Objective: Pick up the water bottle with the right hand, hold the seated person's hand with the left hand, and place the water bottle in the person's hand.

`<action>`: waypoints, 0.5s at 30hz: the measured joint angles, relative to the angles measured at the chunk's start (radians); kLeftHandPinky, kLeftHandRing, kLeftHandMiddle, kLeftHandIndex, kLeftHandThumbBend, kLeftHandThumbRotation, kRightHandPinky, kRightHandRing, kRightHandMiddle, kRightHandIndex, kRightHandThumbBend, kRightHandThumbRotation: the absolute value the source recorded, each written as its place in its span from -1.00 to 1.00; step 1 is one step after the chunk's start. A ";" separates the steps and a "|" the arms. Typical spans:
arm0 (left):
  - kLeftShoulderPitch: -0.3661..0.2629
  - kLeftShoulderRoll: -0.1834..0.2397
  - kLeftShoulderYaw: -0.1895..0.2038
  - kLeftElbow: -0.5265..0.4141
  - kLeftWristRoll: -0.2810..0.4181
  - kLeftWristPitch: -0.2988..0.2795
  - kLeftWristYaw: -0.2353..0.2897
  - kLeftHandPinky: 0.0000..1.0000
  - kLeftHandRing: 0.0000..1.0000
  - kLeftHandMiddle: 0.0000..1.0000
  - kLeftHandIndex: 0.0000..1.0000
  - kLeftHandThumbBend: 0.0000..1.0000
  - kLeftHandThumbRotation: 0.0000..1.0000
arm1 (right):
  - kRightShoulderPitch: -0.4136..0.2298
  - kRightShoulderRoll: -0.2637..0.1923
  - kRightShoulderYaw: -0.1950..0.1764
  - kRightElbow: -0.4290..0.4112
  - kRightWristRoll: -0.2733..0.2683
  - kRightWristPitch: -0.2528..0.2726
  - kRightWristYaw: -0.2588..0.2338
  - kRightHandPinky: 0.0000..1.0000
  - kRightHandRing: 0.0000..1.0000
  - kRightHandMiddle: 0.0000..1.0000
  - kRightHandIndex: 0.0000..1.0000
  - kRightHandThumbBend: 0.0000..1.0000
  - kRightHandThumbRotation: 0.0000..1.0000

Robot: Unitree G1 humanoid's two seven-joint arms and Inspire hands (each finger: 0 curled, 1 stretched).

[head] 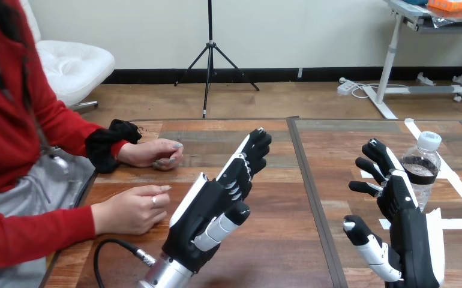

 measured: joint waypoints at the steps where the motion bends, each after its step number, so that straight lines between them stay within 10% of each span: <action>1: 0.000 0.002 0.001 0.000 0.000 0.000 -0.001 1.00 1.00 1.00 1.00 1.00 0.69 | -0.001 0.001 0.000 0.000 -0.001 0.001 -0.001 0.39 0.67 0.76 0.78 1.00 0.60; 15: -0.002 0.029 0.013 0.000 0.000 0.001 -0.029 1.00 1.00 1.00 1.00 1.00 0.69 | -0.031 0.017 0.003 0.007 -0.033 0.012 -0.026 0.35 0.65 0.74 0.77 1.00 0.61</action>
